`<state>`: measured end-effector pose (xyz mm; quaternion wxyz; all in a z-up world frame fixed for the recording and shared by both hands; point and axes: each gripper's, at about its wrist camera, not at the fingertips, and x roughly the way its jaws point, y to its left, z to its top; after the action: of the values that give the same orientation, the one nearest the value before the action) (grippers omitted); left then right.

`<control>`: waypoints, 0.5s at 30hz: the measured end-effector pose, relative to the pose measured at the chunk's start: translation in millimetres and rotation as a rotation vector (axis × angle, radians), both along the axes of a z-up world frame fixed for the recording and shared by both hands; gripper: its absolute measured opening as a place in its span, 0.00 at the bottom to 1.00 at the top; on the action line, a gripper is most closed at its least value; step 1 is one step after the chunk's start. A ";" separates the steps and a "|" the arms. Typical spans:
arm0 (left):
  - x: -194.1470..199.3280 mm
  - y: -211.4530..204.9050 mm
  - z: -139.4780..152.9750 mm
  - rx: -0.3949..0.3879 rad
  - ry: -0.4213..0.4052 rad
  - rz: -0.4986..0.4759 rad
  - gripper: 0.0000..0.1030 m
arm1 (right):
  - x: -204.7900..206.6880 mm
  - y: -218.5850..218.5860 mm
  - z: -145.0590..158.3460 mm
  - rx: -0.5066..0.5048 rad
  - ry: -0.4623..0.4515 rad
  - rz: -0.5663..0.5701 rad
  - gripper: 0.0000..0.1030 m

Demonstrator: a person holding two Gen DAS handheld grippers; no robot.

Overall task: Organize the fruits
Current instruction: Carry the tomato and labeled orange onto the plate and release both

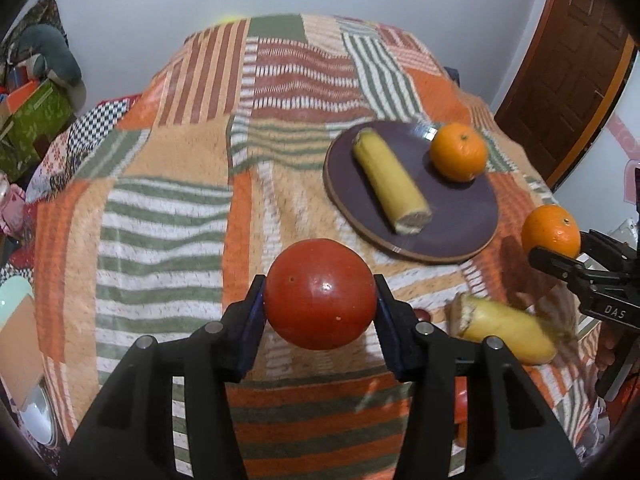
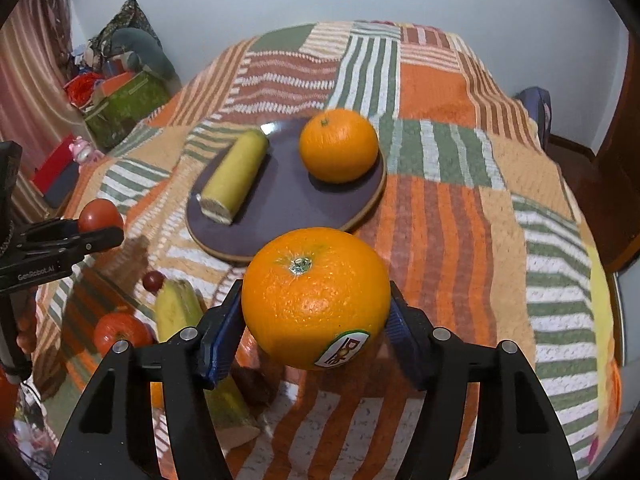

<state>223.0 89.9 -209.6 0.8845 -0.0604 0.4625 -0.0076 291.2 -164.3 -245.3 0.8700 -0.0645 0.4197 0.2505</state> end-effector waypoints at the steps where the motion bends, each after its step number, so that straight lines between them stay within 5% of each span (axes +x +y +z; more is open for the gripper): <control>1: 0.7 -1.3 5.3 0.001 -0.011 -0.004 0.48 | 0.9 1.0 3.2 0.001 -0.010 0.003 0.60; 15: 41.3 -22.0 46.5 0.021 -0.104 -0.055 0.48 | 28.5 28.4 23.3 0.014 -0.092 0.060 0.60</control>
<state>264.3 67.8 -163.1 0.9073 -0.0379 0.4176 -0.0299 319.7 -135.8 -222.0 0.8808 -0.0825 0.3756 0.2761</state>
